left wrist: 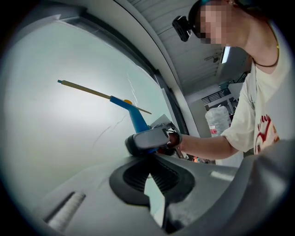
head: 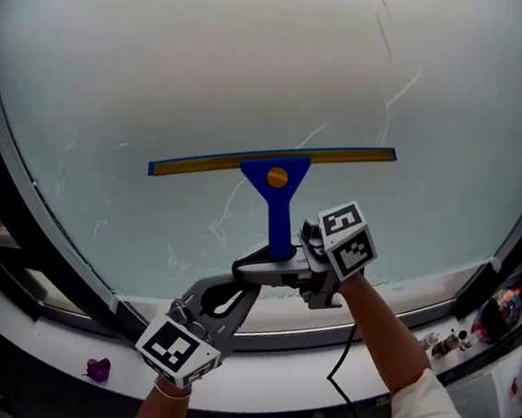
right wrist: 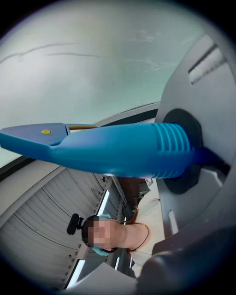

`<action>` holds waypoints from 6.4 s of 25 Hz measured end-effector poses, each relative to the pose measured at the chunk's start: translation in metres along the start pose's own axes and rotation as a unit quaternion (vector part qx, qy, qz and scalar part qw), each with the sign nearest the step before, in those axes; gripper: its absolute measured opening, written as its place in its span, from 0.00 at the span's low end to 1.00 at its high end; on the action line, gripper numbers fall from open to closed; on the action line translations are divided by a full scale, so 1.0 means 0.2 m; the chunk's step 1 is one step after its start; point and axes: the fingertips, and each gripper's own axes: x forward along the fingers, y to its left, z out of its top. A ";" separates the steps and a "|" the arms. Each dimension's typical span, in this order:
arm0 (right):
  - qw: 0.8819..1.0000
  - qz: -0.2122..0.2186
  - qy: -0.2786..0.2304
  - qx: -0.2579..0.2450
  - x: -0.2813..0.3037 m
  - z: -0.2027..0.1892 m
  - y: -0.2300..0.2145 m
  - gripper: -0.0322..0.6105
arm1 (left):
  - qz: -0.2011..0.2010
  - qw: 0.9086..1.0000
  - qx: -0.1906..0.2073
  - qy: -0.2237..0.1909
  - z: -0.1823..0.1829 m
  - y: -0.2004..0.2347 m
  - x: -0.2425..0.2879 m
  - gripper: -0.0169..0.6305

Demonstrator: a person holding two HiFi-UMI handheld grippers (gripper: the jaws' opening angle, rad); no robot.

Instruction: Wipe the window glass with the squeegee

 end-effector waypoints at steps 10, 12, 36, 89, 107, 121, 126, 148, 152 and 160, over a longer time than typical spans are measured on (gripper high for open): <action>1.000 0.002 0.007 -0.025 -0.05 0.64 -0.02 0.07 | 0.028 0.997 0.032 -0.064 0.54 0.30 0.13 0.03; 1.000 0.004 0.003 -0.018 -0.07 0.76 -0.07 0.07 | 0.033 0.997 0.035 -0.064 0.61 0.39 0.18 0.03; 1.000 0.001 0.004 -0.015 -0.09 0.85 -0.15 0.09 | 0.034 0.996 0.028 -0.080 0.63 0.51 0.27 0.03; 0.999 -0.015 -0.046 0.021 -0.10 0.50 -0.29 0.10 | 0.032 0.997 -0.038 -0.050 0.28 0.45 0.25 0.03; 0.999 -0.019 -0.038 0.024 -0.10 0.32 -0.31 0.10 | 0.031 0.997 -0.057 -0.040 0.12 0.37 0.23 0.03; 0.999 -0.018 -0.034 0.035 -0.11 0.18 -0.34 0.10 | 0.030 0.996 -0.085 -0.027 -0.01 0.33 0.23 0.03; 0.998 -0.017 -0.034 0.039 -0.11 0.14 -0.35 0.10 | 0.030 0.995 -0.094 -0.025 -0.05 0.32 0.22 0.03; 0.997 -0.013 -0.034 0.061 -0.10 -0.04 -0.39 0.11 | 0.029 0.990 -0.136 -0.010 -0.23 0.27 0.20 0.03; 0.997 -0.012 -0.033 0.066 -0.10 -0.07 -0.38 0.11 | 0.030 0.990 -0.140 -0.005 -0.25 0.24 0.19 0.03; 0.996 -0.010 -0.032 0.078 -0.10 -0.13 -0.40 0.12 | 0.031 0.988 -0.151 0.000 -0.32 0.22 0.20 0.03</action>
